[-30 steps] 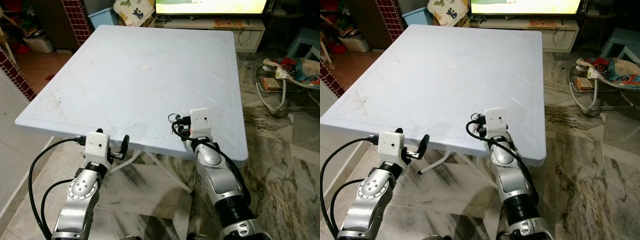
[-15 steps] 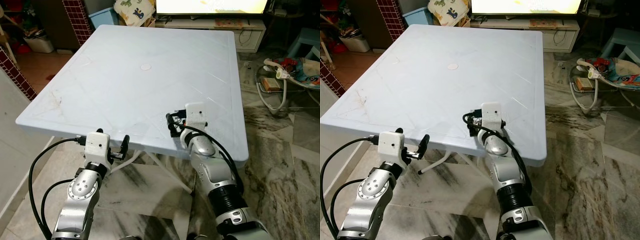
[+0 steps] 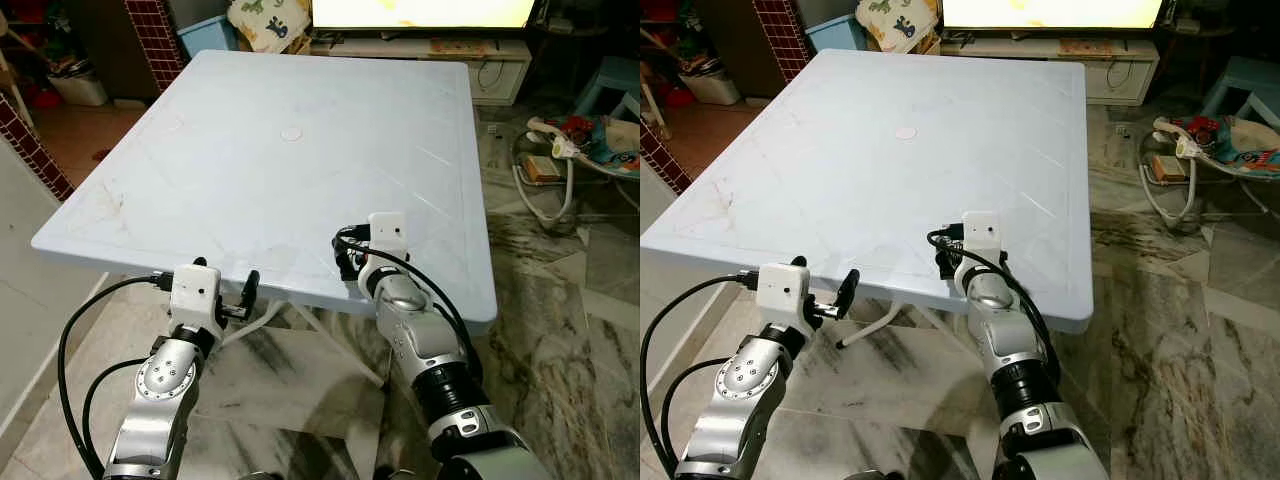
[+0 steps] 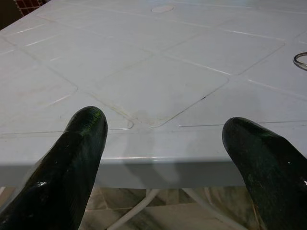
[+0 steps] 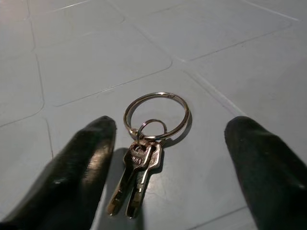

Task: Hang keys on a hook

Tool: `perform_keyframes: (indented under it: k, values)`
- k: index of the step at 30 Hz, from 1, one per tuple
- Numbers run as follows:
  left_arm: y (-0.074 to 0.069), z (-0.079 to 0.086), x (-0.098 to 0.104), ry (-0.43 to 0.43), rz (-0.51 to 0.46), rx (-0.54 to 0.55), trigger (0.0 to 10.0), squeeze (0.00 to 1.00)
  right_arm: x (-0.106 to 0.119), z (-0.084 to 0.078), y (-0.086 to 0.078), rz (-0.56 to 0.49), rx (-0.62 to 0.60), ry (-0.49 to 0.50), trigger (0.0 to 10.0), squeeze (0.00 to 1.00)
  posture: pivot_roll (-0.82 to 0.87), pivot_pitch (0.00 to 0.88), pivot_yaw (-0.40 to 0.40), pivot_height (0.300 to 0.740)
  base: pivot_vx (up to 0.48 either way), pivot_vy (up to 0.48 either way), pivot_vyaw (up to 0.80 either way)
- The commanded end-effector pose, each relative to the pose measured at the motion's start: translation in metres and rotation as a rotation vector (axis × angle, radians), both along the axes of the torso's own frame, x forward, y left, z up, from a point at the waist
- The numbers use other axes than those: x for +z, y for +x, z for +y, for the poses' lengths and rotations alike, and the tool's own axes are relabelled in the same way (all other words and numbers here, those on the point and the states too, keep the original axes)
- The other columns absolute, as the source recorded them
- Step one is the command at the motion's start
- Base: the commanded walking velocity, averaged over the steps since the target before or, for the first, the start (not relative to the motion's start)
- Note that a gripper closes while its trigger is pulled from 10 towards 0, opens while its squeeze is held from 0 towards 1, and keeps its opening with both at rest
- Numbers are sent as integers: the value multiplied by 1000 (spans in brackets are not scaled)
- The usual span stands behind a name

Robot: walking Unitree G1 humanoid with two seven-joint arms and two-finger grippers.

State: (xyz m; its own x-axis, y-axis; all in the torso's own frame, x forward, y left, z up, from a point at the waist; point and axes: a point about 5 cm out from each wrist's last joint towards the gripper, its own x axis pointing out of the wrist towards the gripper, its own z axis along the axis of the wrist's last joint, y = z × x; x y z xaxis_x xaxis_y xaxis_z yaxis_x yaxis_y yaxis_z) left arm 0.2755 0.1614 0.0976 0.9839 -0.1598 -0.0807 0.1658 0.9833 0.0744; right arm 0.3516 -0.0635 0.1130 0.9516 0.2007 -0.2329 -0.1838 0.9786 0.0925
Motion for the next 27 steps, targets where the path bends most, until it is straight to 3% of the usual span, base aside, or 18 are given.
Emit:
perform_keyframes:
  k: [1, 8, 27]
  values:
    - [-1, 1, -1, 8, 4, 1, 10000, 0, -3, 5, 0, 17, 9, 2, 0, 0, 44, 96, 82, 740, 0, 0, 0]
    - [0, 1, 0, 9, 4, 1, 10000, 0, 1, 13, -1, -8, 46, -14, 0, 0, 45, 96, 82, 740, 0, 0, 0]
    - [0, -1, 0, 4, 2, 2, 10000, 0, -3, 16, -2, 6, 63, 6, 0, 0, 44, 96, 80, 740, 0, 0, 0]
